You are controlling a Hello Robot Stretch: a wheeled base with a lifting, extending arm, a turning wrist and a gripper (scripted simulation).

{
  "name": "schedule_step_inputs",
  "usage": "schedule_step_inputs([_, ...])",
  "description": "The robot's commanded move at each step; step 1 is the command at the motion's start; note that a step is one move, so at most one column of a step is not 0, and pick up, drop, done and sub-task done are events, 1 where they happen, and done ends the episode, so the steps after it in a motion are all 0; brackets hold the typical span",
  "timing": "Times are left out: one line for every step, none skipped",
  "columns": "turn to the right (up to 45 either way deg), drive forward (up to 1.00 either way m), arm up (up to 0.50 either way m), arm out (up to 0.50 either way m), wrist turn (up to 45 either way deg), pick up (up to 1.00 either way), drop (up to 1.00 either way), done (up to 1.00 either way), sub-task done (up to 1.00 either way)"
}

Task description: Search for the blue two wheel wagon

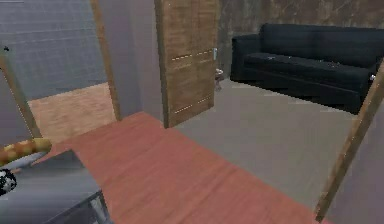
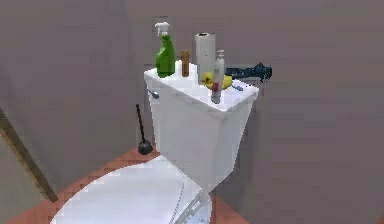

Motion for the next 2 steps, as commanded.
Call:
schedule_step_inputs([0.0,0.65,0.00,0.00,0.0,0.00,0.00,0.00,0.00])
schedule_step_inputs([-39.0,0.00,0.00,0.00,0.0,0.00,0.00,0.00,0.00])
